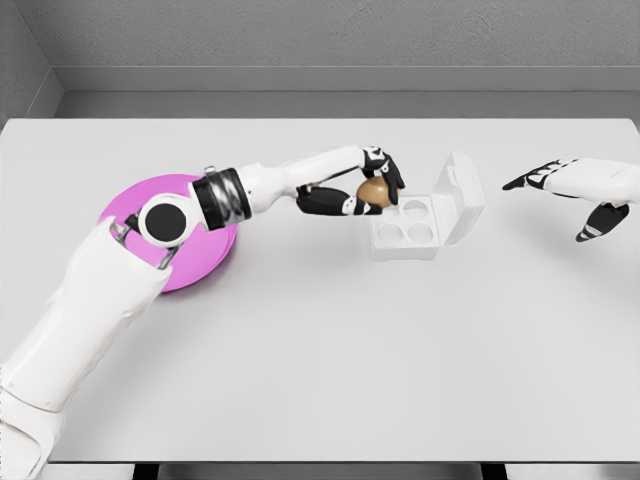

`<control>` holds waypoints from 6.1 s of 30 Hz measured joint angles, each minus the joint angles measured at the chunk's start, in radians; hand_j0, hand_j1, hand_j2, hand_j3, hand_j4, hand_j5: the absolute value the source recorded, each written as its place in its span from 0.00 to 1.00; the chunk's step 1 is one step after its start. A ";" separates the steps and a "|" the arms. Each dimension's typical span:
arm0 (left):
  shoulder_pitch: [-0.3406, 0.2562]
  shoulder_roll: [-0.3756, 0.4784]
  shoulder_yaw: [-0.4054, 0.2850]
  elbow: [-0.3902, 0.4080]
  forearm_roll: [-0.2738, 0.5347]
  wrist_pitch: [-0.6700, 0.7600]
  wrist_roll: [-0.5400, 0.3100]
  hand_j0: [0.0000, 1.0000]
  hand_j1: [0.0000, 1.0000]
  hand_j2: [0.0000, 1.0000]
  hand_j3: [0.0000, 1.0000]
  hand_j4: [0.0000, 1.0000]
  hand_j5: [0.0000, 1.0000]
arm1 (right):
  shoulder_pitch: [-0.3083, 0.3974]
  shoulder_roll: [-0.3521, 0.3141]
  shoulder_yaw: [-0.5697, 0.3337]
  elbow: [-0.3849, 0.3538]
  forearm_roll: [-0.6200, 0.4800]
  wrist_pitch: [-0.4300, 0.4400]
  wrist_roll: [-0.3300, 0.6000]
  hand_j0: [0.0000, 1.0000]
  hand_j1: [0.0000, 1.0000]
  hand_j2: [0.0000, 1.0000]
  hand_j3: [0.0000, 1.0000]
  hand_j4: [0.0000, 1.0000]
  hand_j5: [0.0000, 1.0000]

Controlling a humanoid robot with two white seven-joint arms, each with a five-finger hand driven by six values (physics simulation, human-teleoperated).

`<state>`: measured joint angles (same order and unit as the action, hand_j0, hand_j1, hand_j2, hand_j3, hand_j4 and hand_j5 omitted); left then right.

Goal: Pack egg into the box and close the box lid

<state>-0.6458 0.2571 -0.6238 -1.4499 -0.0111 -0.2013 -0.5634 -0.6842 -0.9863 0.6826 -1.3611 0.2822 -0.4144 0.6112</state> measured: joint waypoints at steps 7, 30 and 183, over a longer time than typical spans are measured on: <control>-0.003 -0.051 -0.010 0.063 -0.007 -0.076 0.004 0.39 0.39 0.39 0.39 0.39 0.39 | -0.008 0.006 -0.006 0.046 -0.001 0.001 0.000 1.00 1.00 1.00 1.00 1.00 1.00; -0.046 -0.117 -0.009 0.280 0.033 -0.409 0.004 0.40 0.40 0.40 0.40 0.40 0.40 | -0.008 0.007 -0.004 0.054 -0.001 0.002 0.000 1.00 1.00 1.00 1.00 1.00 1.00; 0.003 -0.257 -0.029 0.630 0.433 -0.411 0.025 0.69 0.69 0.69 0.69 0.69 0.69 | -0.014 0.004 0.002 0.056 -0.001 0.002 0.000 1.00 1.00 1.00 1.00 1.00 1.00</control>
<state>-0.6427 0.0005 -0.6530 -0.8203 0.4215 -0.6119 -0.5389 -0.6980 -0.9828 0.6843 -1.3055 0.2809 -0.4128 0.6112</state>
